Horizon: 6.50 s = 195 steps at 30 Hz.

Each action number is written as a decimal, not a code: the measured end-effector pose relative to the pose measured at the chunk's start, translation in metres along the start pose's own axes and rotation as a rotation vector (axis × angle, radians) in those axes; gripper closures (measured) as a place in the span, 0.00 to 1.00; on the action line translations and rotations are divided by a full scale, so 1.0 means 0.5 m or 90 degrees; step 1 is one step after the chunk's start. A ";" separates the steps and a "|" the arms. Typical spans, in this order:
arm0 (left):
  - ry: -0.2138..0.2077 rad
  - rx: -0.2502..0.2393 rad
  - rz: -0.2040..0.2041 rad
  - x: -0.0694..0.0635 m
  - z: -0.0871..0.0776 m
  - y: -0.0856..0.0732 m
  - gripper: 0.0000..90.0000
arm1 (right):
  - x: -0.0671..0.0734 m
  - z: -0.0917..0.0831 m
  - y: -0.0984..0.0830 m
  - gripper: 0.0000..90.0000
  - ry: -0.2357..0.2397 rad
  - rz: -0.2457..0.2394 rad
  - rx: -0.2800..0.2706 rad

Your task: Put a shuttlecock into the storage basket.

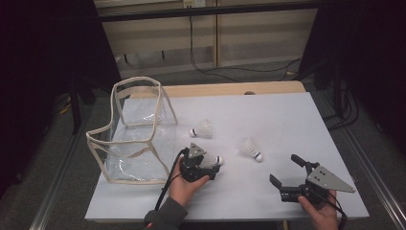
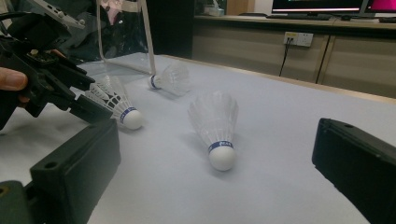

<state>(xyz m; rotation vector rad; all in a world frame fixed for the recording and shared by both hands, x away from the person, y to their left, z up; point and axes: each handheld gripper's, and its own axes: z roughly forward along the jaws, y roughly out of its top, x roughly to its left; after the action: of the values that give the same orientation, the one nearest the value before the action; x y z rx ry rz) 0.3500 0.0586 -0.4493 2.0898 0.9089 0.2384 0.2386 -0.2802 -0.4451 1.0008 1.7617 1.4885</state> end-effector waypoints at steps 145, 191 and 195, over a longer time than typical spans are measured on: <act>-0.121 0.079 -0.094 0.016 -0.122 0.143 0.97 | -0.010 0.002 -0.001 0.02 0.003 0.002 -0.004; -0.111 0.100 -0.112 0.038 -0.178 0.248 0.97 | -0.010 -0.003 0.002 0.02 0.001 0.006 -0.010; -0.109 0.103 -0.111 0.038 -0.182 0.257 0.97 | -0.010 -0.003 0.002 0.02 0.002 0.006 -0.009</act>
<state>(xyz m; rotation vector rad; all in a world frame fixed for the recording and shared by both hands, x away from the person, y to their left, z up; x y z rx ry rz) 0.3892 0.0763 -0.2964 2.1239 1.0273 -0.1084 0.2402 -0.2852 -0.4442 1.0009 1.7484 1.5069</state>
